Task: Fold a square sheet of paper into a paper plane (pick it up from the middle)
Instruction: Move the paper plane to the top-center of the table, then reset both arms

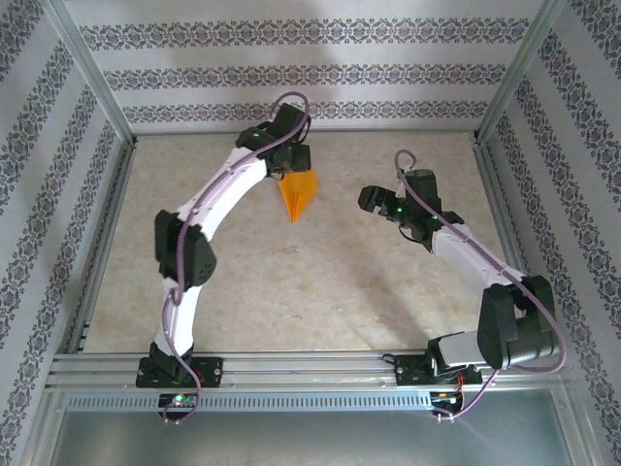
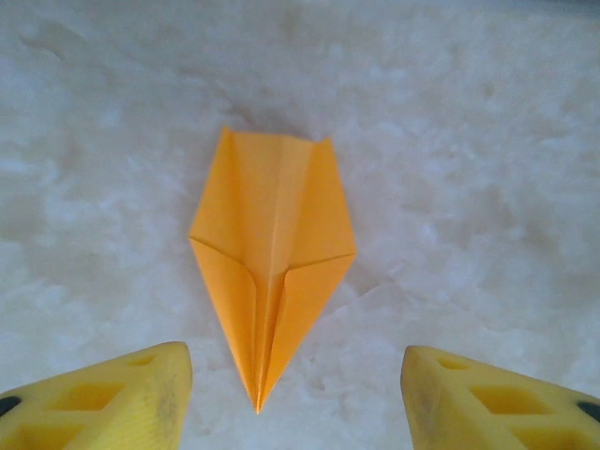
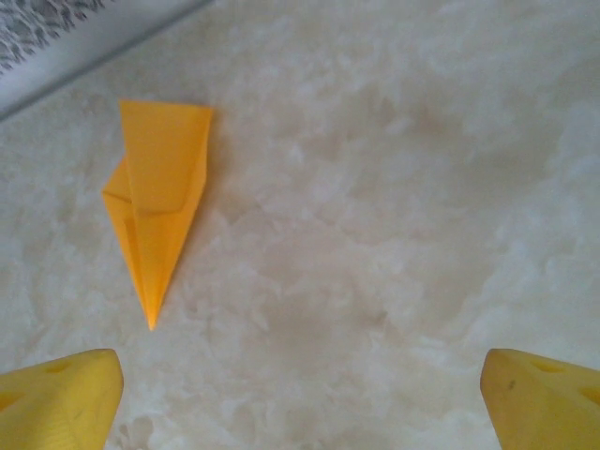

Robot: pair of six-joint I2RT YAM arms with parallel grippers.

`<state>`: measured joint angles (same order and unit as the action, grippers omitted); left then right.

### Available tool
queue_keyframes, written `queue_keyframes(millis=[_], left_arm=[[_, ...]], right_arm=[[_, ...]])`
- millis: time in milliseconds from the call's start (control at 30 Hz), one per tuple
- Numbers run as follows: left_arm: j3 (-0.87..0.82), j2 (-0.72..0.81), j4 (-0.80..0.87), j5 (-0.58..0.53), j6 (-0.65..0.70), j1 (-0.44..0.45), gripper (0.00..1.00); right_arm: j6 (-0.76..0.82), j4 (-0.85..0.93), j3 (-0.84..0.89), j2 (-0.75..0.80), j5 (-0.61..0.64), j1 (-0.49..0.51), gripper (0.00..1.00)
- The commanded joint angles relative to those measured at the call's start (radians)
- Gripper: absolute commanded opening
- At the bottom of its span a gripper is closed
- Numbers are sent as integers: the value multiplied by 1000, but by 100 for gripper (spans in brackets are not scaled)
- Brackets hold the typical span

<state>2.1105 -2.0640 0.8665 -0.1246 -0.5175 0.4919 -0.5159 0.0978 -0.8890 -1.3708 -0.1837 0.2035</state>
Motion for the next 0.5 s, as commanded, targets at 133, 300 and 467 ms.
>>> queue_keyframes(millis=[133, 300, 467], left_arm=[[-543, 417, -347, -207, 40, -79, 79], [-1008, 736, -615, -405, 106, -138, 99], [-1386, 975, -801, -506, 112, -241, 99]], right_arm=[[177, 26, -24, 151, 262, -29, 98], [264, -72, 78, 244, 452, -47, 98], [319, -200, 226, 304, 544, -61, 98]])
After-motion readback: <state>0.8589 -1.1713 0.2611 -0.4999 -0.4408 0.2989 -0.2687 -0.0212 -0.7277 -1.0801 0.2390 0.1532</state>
